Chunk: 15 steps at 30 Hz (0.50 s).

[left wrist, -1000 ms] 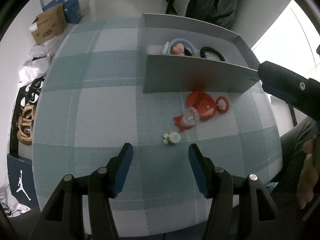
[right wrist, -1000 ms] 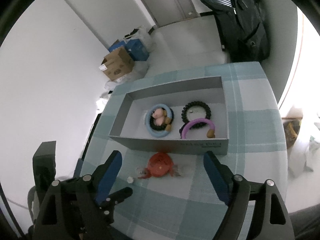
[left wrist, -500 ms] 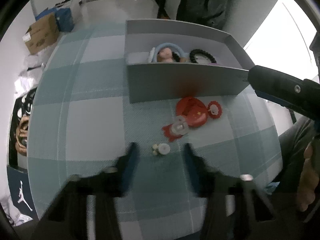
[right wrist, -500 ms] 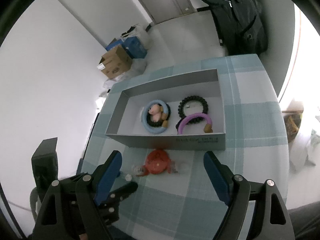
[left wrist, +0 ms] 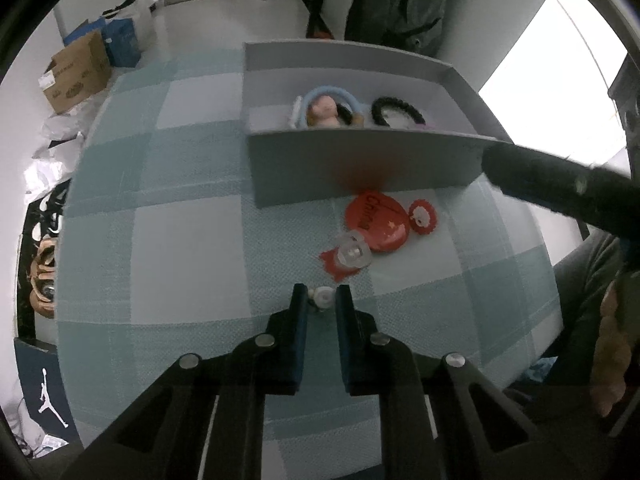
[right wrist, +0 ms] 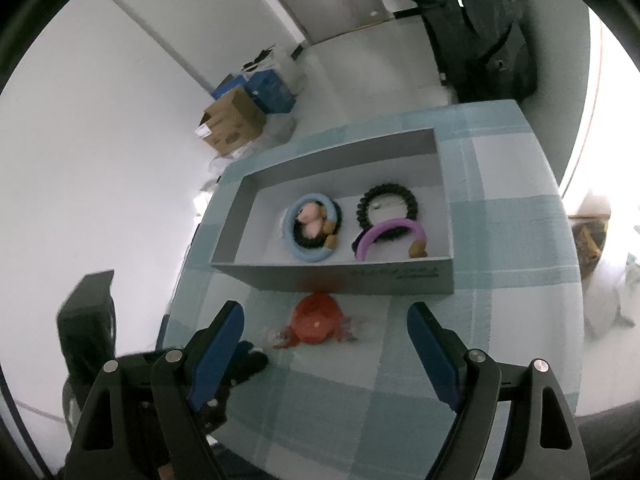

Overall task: Organize jewelry
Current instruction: 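Grasp the small white item with the left tool while the right tool grasps the small red clip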

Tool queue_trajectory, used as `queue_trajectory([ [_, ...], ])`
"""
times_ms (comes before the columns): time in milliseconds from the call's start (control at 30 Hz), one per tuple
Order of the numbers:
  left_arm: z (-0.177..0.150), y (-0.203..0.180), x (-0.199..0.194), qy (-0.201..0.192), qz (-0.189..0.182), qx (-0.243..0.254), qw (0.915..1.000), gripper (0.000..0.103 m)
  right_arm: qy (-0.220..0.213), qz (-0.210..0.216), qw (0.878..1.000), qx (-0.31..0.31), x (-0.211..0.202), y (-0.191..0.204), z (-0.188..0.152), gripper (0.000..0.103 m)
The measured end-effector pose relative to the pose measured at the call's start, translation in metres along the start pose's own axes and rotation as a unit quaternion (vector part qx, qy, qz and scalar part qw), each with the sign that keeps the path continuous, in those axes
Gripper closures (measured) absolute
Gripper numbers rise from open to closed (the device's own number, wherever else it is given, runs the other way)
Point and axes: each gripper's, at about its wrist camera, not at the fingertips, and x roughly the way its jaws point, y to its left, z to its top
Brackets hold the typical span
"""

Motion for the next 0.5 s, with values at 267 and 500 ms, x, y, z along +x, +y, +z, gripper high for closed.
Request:
queue_trajectory([
  [267, 0.003, 0.029, -0.032, -0.052, -0.020, -0.056, 0.9969, 0.094, 0.007, 0.012, 0.999, -0.053, 0.005, 0.020, -0.009, 0.019],
  [500, 0.008, 0.045, -0.054, -0.093, -0.035, -0.095, 0.9905, 0.094, 0.024, 0.029, 0.996, -0.085, 0.014, 0.034, -0.019, 0.028],
])
